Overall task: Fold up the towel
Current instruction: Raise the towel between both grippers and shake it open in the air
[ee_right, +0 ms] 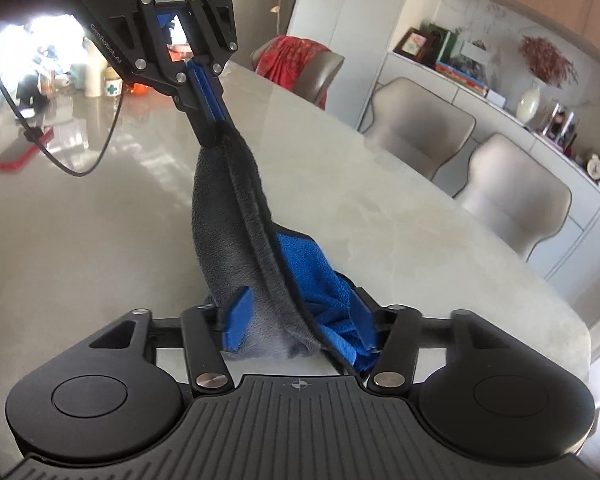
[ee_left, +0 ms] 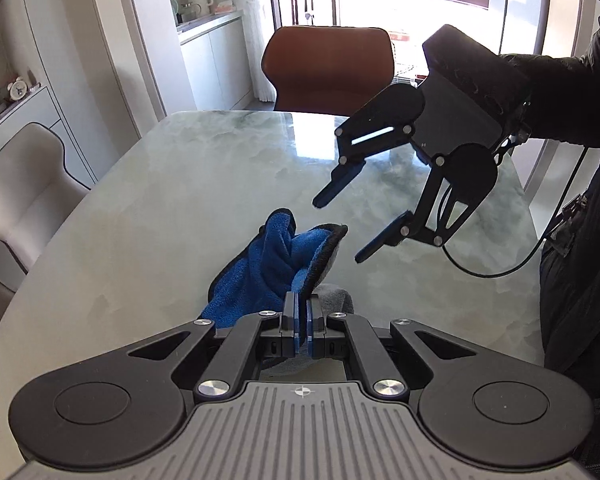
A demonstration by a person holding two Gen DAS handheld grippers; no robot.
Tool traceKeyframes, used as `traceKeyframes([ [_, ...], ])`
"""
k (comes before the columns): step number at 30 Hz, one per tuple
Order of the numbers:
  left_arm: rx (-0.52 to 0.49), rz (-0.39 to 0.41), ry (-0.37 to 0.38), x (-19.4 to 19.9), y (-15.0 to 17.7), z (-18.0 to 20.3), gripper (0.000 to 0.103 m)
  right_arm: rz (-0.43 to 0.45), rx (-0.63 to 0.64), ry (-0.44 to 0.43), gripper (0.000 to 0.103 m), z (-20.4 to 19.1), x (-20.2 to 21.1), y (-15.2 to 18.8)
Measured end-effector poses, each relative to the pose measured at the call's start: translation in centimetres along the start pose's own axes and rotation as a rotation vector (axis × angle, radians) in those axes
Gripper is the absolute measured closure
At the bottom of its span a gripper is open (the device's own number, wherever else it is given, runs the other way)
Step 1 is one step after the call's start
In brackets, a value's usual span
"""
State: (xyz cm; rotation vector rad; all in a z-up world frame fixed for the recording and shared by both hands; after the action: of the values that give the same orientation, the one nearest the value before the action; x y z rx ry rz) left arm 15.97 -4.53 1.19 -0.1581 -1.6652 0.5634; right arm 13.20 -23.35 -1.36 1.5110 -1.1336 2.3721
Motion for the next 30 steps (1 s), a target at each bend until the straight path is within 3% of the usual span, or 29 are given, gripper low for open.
traceKeyframes([
  [2, 0.006, 0.006, -0.006, 0.1, 0.3, 0.4, 0.101, -0.034, 0.025, 0.005, 0.047, -0.1, -1.4, 0.0],
  [3, 0.008, 0.007, -0.009, 0.2, 0.6, 0.6, 0.100, -0.052, 0.038, 0.023, 0.055, -0.2, -2.2, 0.0],
  [5, 0.017, 0.013, -0.019, 0.5, 0.9, 0.8, 0.100, -0.096, 0.047, 0.046, 0.078, -0.1, -3.7, 0.1],
  [6, 0.026, 0.017, -0.026, 0.5, 1.1, 0.9, 0.100, -0.129, 0.027, 0.038, 0.097, 0.2, -4.6, 0.2],
  [9, 0.073, 0.039, -0.067, 0.9, 1.3, 0.7, 0.100, -0.118, -0.071, -0.005, 0.099, 1.2, -4.9, -0.1],
  [11, 0.102, 0.065, -0.096, 1.3, 1.4, 0.4, 0.100, -0.069, -0.108, 0.028, 0.099, 1.8, -3.8, -0.8],
  [16, 0.161, 0.166, -0.217, 4.8, 0.4, -1.7, 0.100, 0.135, -0.242, 0.097, 0.099, 6.0, 1.9, -4.2],
  [20, 0.175, 0.246, -0.330, 8.5, -1.1, -3.6, 0.100, 0.263, -0.252, 0.175, 0.099, 9.0, 6.5, -6.9],
  [23, 0.191, 0.308, -0.438, 11.9, -2.8, -5.9, 0.100, 0.294, -0.197, 0.305, 0.099, 11.1, 9.0, -9.6],
  [26, 0.193, 0.365, -0.445, 14.5, -4.4, -7.0, 0.100, 0.292, -0.163, 0.389, 0.099, 12.6, 10.4, -11.7],
  [30, 0.131, 0.417, -0.358, 14.3, -5.6, -4.7, 0.089, 0.296, -0.146, 0.428, 0.099, 12.5, 11.9, -13.2],
])
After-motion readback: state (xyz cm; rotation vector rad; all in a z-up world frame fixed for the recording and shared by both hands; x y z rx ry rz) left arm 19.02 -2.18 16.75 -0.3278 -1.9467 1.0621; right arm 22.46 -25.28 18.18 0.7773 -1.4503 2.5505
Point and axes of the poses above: each gripper's, at about its wrist camera, not at the fingertips, and x roughly against the way its jaws point, z to its right, y to its underside, the point moved 2 cm from there along -x, roughly the way its jaws point, and after that the axes turned 14 degrees about -z, right-handed, at the moved point
